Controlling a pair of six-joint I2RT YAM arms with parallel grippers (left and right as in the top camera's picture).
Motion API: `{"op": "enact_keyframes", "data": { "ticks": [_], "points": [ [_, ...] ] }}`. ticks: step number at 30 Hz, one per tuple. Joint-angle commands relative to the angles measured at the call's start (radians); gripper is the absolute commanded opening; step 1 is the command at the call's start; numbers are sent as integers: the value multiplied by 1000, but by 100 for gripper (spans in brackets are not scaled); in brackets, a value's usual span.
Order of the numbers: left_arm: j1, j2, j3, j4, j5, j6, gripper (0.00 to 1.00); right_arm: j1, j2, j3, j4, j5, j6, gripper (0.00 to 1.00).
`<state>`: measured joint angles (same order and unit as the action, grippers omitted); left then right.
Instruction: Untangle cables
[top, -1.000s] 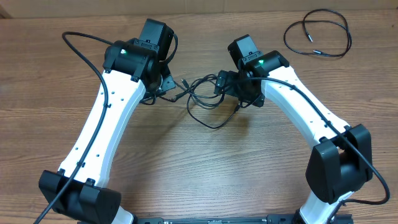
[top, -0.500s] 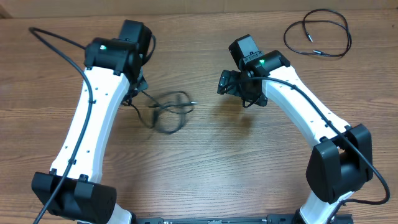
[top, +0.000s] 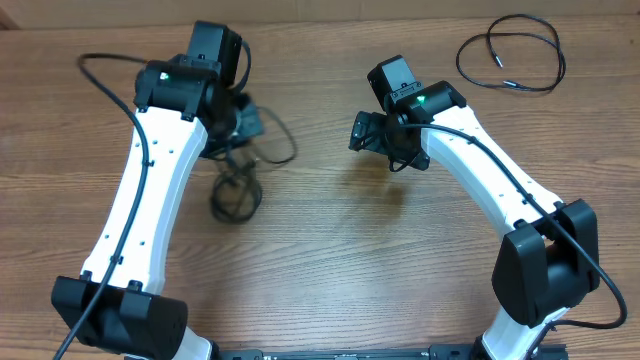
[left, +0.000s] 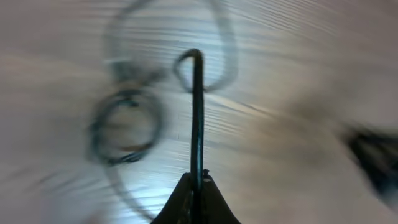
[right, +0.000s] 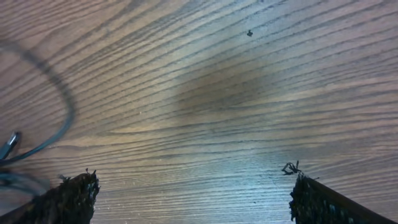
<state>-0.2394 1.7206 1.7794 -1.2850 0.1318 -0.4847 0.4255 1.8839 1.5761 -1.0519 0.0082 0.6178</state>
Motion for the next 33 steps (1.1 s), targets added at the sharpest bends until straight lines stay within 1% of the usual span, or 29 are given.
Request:
{"op": "enact_keyframes", "data": {
  "ticks": [1, 5, 9, 12, 14, 16, 20, 22, 23, 24, 27, 30, 32, 33],
  "points": [
    [-28, 6, 17, 48, 394, 217, 4, -4, -19, -6, 5, 13, 7, 100],
    [-31, 3, 47, 107, 509, 216, 4, -4, -19, -6, 1, 14, 6, 100],
    [-29, 0, 161, 83, 515, 216, 4, -4, -19, -6, -1, 14, 6, 100],
    [-29, -4, 285, 43, 501, 216, 4, -4, -19, -6, -1, 17, 6, 100],
    [-30, -5, 357, 14, 458, 215, 4, -4, -19, -6, 0, 17, 6, 100],
    [-30, -5, 414, -26, 378, 196, 4, -4, -19, -6, 3, 17, 6, 100],
    [-31, -4, 443, -137, 125, 97, 4, -4, -19, -6, 4, 17, 6, 100],
    [-31, 0, 437, -189, 57, 33, 4, -4, -19, -6, 6, 17, 6, 100],
    [-30, 0, 437, -209, 79, 4, 4, -4, -19, -6, 6, 17, 7, 100],
    [-30, 0, 437, -215, 133, -6, 4, -4, -19, -6, 7, 17, 7, 100],
    [-27, 0, 443, -173, 395, 11, 4, -4, -19, -6, 6, 17, 7, 100],
    [-19, 0, 443, -104, 599, 2, 4, -4, -19, -6, 0, 17, 7, 100],
    [-8, 0, 443, -74, 645, -31, 4, -4, -19, -6, -6, 17, 6, 100],
    [-2, 0, 443, -67, 626, -50, 4, -4, -19, -6, -7, 17, 6, 100]
  ]
}}
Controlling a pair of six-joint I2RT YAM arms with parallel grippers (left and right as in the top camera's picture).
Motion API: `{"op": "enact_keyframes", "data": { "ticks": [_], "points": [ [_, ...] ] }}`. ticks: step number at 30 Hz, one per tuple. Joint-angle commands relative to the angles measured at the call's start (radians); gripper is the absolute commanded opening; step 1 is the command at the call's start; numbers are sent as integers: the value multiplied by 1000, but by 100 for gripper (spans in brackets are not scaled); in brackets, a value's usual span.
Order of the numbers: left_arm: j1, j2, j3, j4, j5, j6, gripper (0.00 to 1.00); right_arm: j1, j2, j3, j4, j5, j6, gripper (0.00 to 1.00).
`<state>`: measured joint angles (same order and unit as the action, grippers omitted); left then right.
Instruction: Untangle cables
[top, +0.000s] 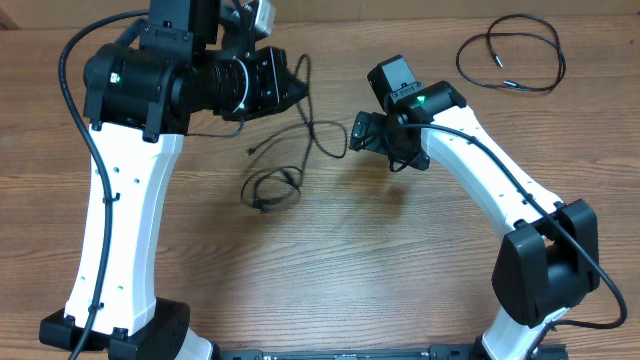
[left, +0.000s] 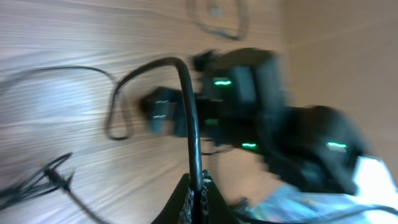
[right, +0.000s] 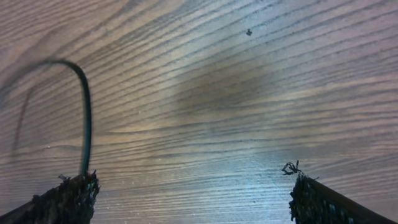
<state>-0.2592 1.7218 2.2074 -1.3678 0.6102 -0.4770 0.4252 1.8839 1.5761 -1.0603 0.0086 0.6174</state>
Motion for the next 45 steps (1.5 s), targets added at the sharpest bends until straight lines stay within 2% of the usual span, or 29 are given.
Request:
{"op": "enact_keyframes", "data": {
  "ticks": [1, 6, 7, 17, 24, 41, 45],
  "points": [
    [25, -2, 15, 14, 100, -80, 4, -3, -19, -6, 1, 16, 7, 100],
    [29, -2, 15, -76, -224, -106, 4, -3, -19, -6, -8, 16, 3, 100],
    [29, -2, 15, -95, -246, -107, 4, -3, -19, -6, -10, 16, 3, 100],
    [77, -2, 15, -104, -122, -80, 4, -3, -19, -6, -8, 16, 4, 100],
    [49, 1, 3, -146, -286, -80, 4, -3, -19, -6, 0, 16, 4, 100],
    [-68, 171, -28, -71, -271, -58, 4, -3, -19, -6, 11, -10, 4, 100],
    [-77, 222, -28, -76, -235, -58, 8, -3, -19, -6, 15, -10, 4, 100]
  ]
}}
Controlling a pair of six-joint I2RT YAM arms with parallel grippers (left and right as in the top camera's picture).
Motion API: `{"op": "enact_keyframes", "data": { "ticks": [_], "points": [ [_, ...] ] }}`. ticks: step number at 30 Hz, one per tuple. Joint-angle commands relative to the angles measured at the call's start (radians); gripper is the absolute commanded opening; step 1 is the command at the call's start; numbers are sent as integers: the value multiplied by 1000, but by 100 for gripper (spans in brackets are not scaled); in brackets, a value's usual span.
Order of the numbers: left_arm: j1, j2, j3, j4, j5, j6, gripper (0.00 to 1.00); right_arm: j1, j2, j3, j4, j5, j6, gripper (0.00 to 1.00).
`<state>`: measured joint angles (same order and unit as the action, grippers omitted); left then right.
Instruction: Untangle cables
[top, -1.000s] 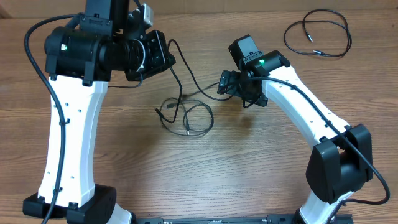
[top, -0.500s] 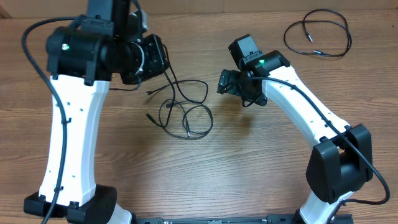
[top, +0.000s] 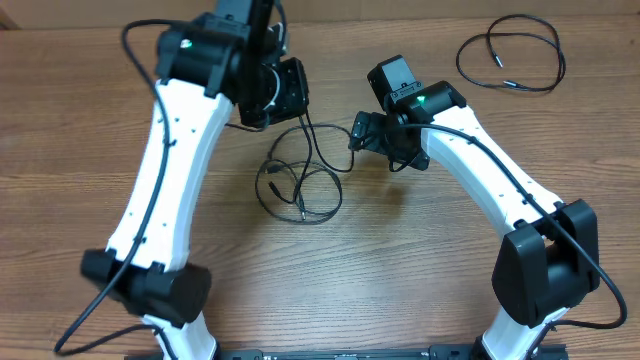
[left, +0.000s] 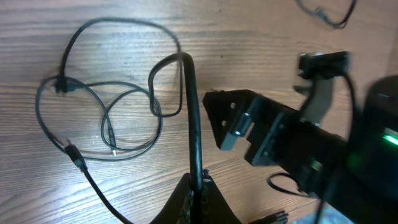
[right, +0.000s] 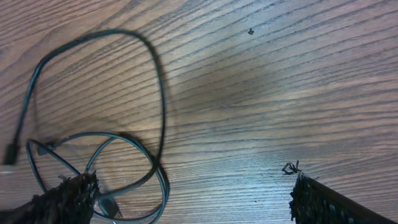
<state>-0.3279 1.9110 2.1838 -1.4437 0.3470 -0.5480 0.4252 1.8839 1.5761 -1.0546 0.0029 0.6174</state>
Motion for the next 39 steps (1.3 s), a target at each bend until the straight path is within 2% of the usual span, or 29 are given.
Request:
{"op": "enact_keyframes", "data": {
  "ticks": [1, 8, 13, 20, 27, 30, 35, 36, 38, 39],
  "points": [
    [-14, 47, -5, 0, 48, 19, 8, -3, -19, -6, 12, -4, 4, 100],
    [-49, 121, -5, 34, 180, 169, 4, -3, -19, -6, 19, -5, 4, 100],
    [-54, 155, -5, 80, 179, 262, 4, -3, -19, -6, 20, -5, 4, 100],
    [-93, 163, -5, 47, 188, 421, 4, -3, -19, -6, 30, -4, 4, 100],
    [-174, 163, -5, 42, -23, 424, 5, -3, -19, -6, 32, -5, 4, 100],
    [-188, 163, -5, 43, -105, 386, 14, -3, -18, -6, 31, -5, 4, 100],
    [-184, 163, -5, 43, -175, 312, 17, -3, -18, -6, 31, -5, 4, 100],
    [-181, 163, -5, 45, -175, 305, 20, -3, -18, -6, 31, -4, 4, 100],
    [-175, 163, -5, 45, -175, 290, 37, -3, -18, -6, 31, -5, 4, 100],
    [-171, 163, -5, 45, -175, 285, 39, -3, -18, -6, 30, -5, 4, 100]
  ]
}}
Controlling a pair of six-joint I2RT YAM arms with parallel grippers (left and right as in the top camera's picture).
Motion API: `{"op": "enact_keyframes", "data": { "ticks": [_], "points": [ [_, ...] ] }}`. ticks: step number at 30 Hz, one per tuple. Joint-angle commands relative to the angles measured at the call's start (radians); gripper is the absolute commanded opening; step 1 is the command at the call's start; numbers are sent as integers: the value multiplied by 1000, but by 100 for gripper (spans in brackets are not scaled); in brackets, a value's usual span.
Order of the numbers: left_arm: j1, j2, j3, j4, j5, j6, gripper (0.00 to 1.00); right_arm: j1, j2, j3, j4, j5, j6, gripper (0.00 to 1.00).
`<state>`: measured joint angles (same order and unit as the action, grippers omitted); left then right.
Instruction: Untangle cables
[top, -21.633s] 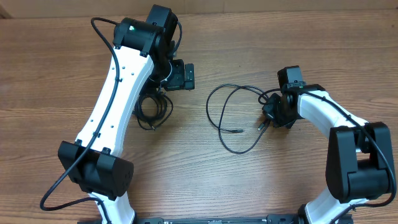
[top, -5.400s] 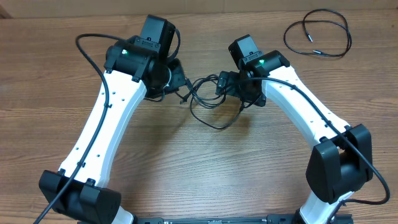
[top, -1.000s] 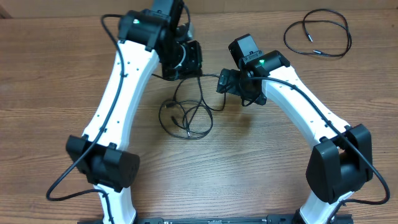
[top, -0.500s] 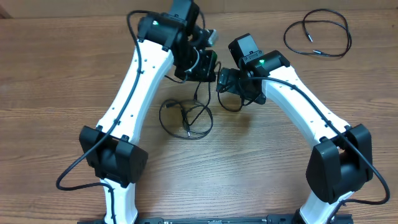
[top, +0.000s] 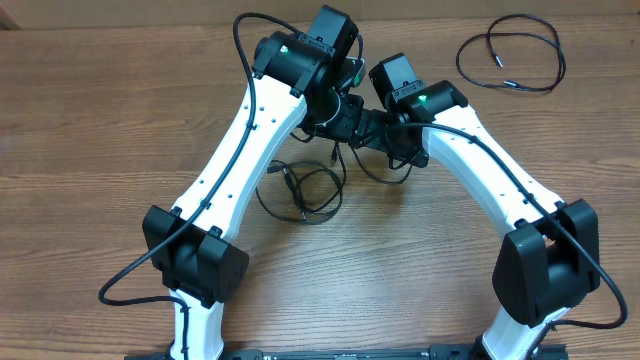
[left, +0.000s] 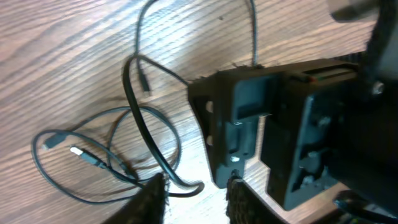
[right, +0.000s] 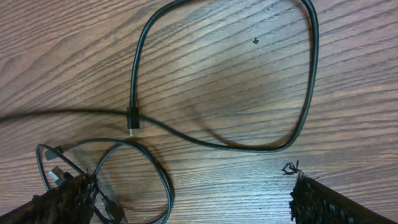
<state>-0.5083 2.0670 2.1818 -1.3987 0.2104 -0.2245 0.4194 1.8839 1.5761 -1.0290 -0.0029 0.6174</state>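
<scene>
A tangle of thin black cables (top: 300, 192) lies mid-table, its coils and plugs also in the left wrist view (left: 106, 155). One long cable loop (right: 308, 81) runs out from it, ending in a plug (right: 132, 118), and lies flat under my right gripper (right: 193, 199). That gripper is open and hovers over the wood with nothing between its fingers. My left gripper (left: 194, 200) is open too, just above the table; a bend of cable (left: 186, 185) lies on the wood beside its fingers. In the overhead view the left gripper (top: 345, 112) sits right against the right gripper (top: 368, 132).
A separate black cable (top: 510, 55) lies looped at the far right of the wooden table (top: 120, 120). The right gripper's black body (left: 280, 118) fills the right half of the left wrist view, very close to my left fingers.
My left gripper was shut on a cable strand, held up over the tangle. Now it is open, lower and further right, against the right gripper, and the strand lies as a loop on the table.
My left gripper was shut on a cable at the tangle on the left of the table. Then it held the strand high and the tangle was nearer the middle. Then the tangle lay spread beside the still, open right gripper. Now the strand is released.
</scene>
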Motion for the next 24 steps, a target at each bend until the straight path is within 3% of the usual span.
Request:
{"op": "enact_keyframes", "data": {
  "ticks": [1, 3, 6, 12, 16, 24],
  "points": [
    [13, 6, -3, 0, -39, -43, 41, 2, -18, -6, 3, 1, 4, 100],
    [25, 6, -3, -2, -38, -61, 46, 2, -18, -6, 1, 2, 4, 100],
    [53, 6, -3, -9, -37, -106, 44, 2, -18, -6, -5, 2, 3, 100],
    [148, 6, -2, -39, 100, -131, 62, 2, -18, -6, -6, 2, 3, 100],
    [220, 6, -3, -76, 145, -135, 63, 2, -18, -6, -6, 2, 3, 100],
    [238, 7, -7, -188, -26, -151, 62, 2, -18, -6, -5, 1, 4, 100]
  ]
}}
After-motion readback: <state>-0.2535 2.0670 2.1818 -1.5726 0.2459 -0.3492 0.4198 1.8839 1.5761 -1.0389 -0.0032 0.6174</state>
